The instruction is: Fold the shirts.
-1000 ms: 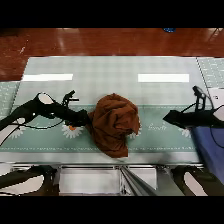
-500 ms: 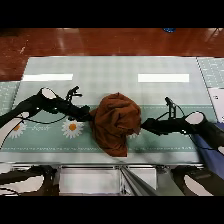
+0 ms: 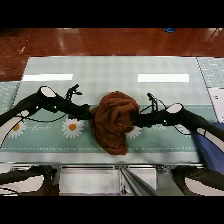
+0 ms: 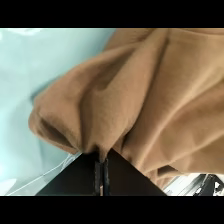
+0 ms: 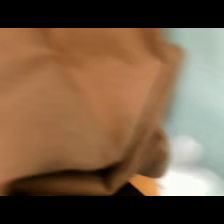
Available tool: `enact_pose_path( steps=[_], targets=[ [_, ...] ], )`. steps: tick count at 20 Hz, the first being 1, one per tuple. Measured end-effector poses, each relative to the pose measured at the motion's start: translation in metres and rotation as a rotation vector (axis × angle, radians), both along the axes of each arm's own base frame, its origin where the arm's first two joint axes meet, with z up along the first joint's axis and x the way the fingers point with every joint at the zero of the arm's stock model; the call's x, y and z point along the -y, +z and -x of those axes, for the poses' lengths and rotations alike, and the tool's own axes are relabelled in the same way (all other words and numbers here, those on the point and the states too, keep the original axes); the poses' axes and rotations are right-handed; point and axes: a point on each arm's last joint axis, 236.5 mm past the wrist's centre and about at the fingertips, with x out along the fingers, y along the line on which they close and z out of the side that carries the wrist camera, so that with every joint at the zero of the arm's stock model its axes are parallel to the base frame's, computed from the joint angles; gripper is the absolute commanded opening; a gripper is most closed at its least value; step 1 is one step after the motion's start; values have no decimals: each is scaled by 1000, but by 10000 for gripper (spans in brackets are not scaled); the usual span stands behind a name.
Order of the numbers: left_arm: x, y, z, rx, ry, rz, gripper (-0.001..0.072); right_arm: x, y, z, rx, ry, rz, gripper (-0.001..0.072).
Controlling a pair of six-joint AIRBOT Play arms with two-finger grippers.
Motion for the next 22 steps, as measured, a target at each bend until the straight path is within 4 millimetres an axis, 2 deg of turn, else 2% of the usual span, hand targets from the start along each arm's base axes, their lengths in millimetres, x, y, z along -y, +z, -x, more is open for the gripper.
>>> enact_pose_path(
  steps=[2,3,4,5,6,8,10,12,13,14,15,17,19,22],
  targets=[
    [-7,18,-18,42,20,16,18,-2,35,-26,89,33,-28,18],
    [-12,34,-33,85,36,27,18,1,60,-45,151,32,-38,18],
    [-17,55,-50,137,60,46,18,8,91,-65,224,24,-43,18],
    [-23,84,-72,215,94,70,18,19,129,-87,313,9,-38,18],
    [-30,118,-92,299,127,97,18,32,174,-108,415,-13,-31,18],
    [-43,204,-125,495,187,164,18,60,269,-134,621,-57,-7,17],
    [-56,303,-140,726,215,209,18,85,375,-136,843,-96,20,18],
    [-65,391,-132,935,220,232,18,104,467,-112,1048,-112,80,17],
    [-69,432,-121,1039,217,231,18,110,504,-94,1141,-121,108,18],
    [-70,469,-105,1133,209,233,18,115,538,-72,1229,-134,139,18],
    [-72,499,-89,1215,205,227,18,120,561,-52,1295,-148,172,18],
    [-77,545,-56,1359,203,186,18,131,598,-11,1415,-190,249,18],
    [-83,577,-20,1479,209,126,18,142,623,29,1505,-241,323,18],
    [-92,605,27,1607,238,11,18,160,648,81,1604,-327,426,18]
  ],
)
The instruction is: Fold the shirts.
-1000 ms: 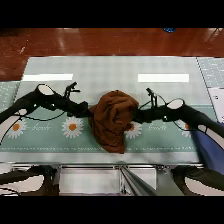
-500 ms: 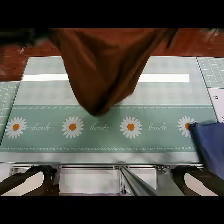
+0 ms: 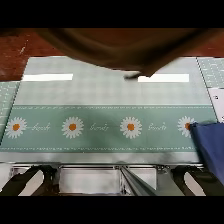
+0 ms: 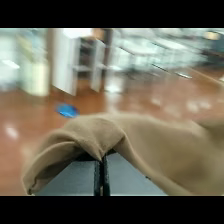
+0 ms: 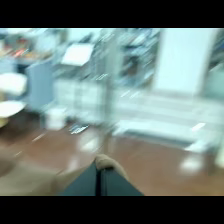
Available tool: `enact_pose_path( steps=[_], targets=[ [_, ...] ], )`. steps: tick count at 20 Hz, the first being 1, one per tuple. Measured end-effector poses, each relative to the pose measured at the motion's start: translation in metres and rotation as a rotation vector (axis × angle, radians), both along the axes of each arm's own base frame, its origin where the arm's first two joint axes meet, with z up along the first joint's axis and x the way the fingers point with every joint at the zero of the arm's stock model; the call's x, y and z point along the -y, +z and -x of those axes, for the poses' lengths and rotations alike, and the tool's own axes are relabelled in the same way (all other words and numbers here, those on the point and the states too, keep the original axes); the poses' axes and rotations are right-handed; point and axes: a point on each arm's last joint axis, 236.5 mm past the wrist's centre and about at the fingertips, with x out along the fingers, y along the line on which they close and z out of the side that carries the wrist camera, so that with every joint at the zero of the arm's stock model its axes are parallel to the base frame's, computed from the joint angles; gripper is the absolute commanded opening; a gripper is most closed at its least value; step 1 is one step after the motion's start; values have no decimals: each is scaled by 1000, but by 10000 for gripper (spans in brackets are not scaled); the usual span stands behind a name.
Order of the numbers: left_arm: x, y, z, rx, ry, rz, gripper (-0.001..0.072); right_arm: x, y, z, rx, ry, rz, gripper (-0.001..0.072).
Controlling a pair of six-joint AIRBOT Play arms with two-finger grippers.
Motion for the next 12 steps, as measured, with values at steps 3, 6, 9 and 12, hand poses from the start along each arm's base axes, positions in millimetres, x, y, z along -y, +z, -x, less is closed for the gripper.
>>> enact_pose_path(
  steps=[3,6,9,12],
  targets=[
    [0,9,44,59,60,-69,18,13,3,33,32,-78,21,18],
    [0,-9,65,5,92,-123,18,28,-19,37,-49,-144,26,18],
    [-10,-57,56,-178,114,-145,18,39,-78,5,-264,-176,16,18],
    [-22,-136,25,-446,105,-131,18,41,-154,-46,-496,-162,-1,18]
  ],
)
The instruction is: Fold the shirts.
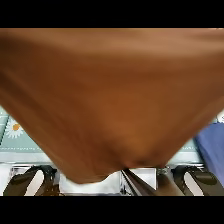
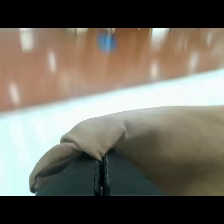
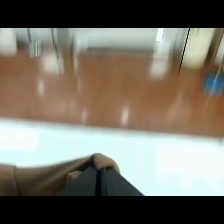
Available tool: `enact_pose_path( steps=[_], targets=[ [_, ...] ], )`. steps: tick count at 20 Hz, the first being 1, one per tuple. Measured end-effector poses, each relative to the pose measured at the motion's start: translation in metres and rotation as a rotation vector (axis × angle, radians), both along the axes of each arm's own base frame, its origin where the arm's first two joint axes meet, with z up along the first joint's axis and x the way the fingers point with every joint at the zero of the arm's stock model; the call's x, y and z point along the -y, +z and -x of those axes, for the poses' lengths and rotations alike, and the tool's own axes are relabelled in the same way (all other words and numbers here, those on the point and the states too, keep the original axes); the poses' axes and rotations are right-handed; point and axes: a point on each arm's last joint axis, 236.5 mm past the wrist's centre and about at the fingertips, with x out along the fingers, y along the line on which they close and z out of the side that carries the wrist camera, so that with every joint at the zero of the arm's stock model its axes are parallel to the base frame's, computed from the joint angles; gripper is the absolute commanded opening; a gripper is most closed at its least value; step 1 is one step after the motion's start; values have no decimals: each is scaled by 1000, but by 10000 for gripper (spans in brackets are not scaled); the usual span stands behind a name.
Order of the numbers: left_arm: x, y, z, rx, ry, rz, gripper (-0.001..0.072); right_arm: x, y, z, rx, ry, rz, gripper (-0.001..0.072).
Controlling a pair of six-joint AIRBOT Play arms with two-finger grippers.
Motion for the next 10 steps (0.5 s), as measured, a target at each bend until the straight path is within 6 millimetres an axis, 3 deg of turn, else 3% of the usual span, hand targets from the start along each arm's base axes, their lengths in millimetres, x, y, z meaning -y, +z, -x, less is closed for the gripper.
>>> enact_pose_path(
  steps=[6,10],
  targets=[
    [-16,-203,-79,-447,69,159,18,-16,-164,-119,-374,78,-141,18],
    [-19,-305,-139,-549,149,194,18,-21,-251,-198,-512,79,-257,19]
  ],
)
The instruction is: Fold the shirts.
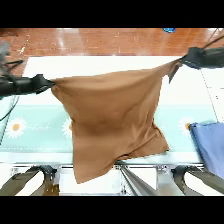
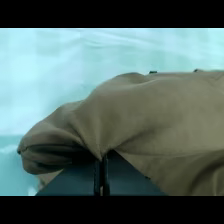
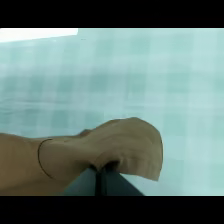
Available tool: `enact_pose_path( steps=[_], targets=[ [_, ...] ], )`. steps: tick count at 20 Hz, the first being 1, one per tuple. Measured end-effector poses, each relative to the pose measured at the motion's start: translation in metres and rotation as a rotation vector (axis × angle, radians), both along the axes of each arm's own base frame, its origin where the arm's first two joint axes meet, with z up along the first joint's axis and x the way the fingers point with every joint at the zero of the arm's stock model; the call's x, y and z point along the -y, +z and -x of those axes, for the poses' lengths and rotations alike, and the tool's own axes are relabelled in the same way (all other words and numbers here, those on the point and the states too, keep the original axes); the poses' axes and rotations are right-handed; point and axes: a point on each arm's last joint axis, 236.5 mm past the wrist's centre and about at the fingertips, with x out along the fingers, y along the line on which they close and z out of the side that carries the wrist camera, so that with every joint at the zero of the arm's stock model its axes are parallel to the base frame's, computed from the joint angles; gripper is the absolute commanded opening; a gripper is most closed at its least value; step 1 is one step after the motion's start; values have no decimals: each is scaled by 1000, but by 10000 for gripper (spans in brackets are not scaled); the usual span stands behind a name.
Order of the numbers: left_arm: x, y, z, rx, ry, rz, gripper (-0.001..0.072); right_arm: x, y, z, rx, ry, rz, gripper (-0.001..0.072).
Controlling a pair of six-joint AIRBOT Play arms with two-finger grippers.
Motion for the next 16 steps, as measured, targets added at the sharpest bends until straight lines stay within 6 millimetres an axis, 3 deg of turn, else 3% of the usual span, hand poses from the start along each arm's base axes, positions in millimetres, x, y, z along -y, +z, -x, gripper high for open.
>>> enact_pose_path(
  steps=[3,4,5,6,7,8,9,12,14,16],
  targets=[
    [-2,-56,-45,-48,52,-12,18,-7,-53,-48,-82,-21,-97,22],
    [-2,-71,-55,-64,58,-16,18,-9,-67,-59,-103,-29,-127,133],
    [-1,-87,-63,-90,59,-18,21,-12,-80,-69,-127,-39,-163,345],
    [0,-101,-70,-115,56,-20,99,-12,-93,-76,-148,-49,-186,412],
    [1,-112,-75,-134,55,-21,389,-11,-103,-81,-166,-59,-207,412],
    [-1,-121,-81,-148,58,-21,509,-8,-108,-85,-179,-73,-229,412],
    [-3,-125,-86,-159,59,-19,509,-3,-111,-86,-192,-81,-242,412],
    [-29,-114,-103,-156,80,-15,509,30,-103,-72,-236,-90,-262,407],
    [-52,-100,-109,-168,114,11,508,62,-98,-40,-295,-79,-203,407],
    [-66,-94,-109,-195,144,56,508,89,-109,2,-383,-105,-126,407]
  ],
)
